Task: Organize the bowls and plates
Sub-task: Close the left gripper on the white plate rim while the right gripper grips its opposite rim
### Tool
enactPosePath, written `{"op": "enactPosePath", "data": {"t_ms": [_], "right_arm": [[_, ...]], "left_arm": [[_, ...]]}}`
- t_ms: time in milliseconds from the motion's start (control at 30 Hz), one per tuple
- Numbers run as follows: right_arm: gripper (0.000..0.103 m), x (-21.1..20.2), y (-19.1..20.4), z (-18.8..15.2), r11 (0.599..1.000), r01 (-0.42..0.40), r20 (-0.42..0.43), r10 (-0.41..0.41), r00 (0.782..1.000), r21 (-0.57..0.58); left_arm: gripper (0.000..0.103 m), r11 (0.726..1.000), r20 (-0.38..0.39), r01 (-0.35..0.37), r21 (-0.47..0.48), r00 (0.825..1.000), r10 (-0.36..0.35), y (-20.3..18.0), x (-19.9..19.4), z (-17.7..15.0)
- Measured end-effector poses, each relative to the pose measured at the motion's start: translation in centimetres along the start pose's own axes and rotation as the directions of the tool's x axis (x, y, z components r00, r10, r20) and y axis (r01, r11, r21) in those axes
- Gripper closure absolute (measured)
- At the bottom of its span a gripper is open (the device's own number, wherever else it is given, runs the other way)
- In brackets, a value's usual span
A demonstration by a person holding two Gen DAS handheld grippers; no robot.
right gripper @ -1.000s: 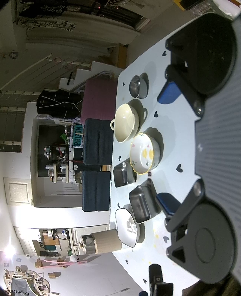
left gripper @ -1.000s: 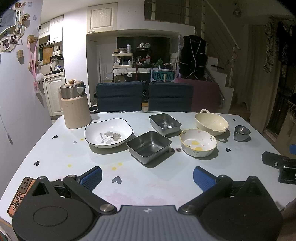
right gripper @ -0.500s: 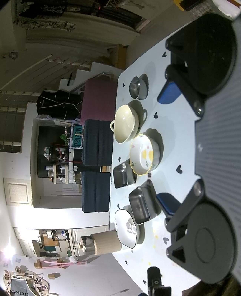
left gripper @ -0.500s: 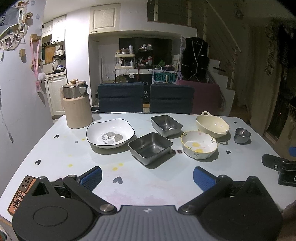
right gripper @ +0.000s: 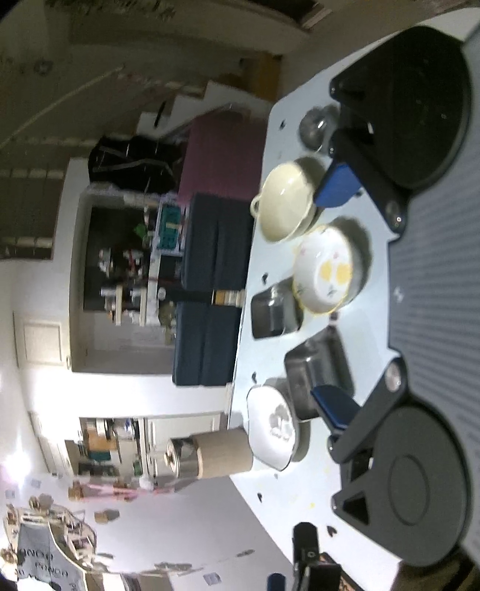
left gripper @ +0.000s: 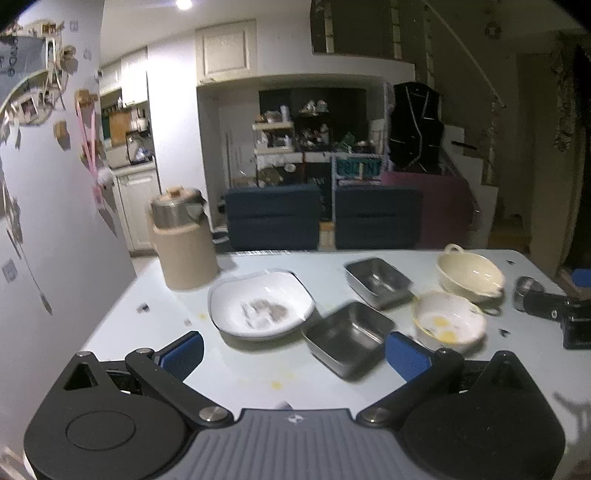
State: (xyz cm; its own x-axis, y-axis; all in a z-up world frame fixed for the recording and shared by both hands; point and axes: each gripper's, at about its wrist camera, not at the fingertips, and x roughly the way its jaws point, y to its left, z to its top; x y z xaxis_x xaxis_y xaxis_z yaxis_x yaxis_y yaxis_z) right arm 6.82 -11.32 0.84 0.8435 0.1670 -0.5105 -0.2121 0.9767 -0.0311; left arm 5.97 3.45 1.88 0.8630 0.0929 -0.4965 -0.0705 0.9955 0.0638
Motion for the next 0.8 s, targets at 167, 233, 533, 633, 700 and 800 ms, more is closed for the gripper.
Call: {"op": "enactPosePath", "data": {"t_ms": [167, 233, 533, 633, 700, 800], "right_arm": [[0.0, 5.1, 0.7, 2.7, 0.998, -0.061, -0.004, 0.061, 0.998, -0.022], [0.0, 7.3, 1.2, 3.9, 0.995, -0.099, -0.005, 0.099, 0.995, -0.025], [0.0, 18.1, 4.7, 8.3, 0.973, -0.232, -0.035, 0.231, 0.972, -0.016], [0.0, 22.4, 5.8, 8.9, 0.967, -0.255, -0.085, 0.254, 0.963, 0.006], [0.0, 25.0, 5.9, 8.7, 0.961, -0.274, -0.112, 0.276, 0.955, 0.035], [0.001, 28.9, 6.5, 8.9, 0.953, -0.287, -0.148, 0.299, 0.943, 0.095]], "left_arm": [[0.0, 1.0, -0.008, -0.025, -0.016, 1.0, 0.025, 2.7, 3.7, 1.9], [0.0, 0.999, -0.007, -0.022, -0.034, 1.0, 0.022, 4.0, 5.3, 2.5], [0.0, 0.977, -0.088, -0.06, -0.205, 0.995, 0.042, 11.1, 15.5, 3.4], [0.001, 0.965, -0.086, -0.068, -0.253, 0.995, 0.047, 13.2, 18.5, 3.1], [0.001, 0.951, -0.078, -0.051, -0.306, 0.997, 0.028, 14.7, 20.4, 2.9], [0.01, 0.922, -0.107, -0.023, -0.385, 0.994, -0.02, 16.5, 23.5, 2.4]]}}
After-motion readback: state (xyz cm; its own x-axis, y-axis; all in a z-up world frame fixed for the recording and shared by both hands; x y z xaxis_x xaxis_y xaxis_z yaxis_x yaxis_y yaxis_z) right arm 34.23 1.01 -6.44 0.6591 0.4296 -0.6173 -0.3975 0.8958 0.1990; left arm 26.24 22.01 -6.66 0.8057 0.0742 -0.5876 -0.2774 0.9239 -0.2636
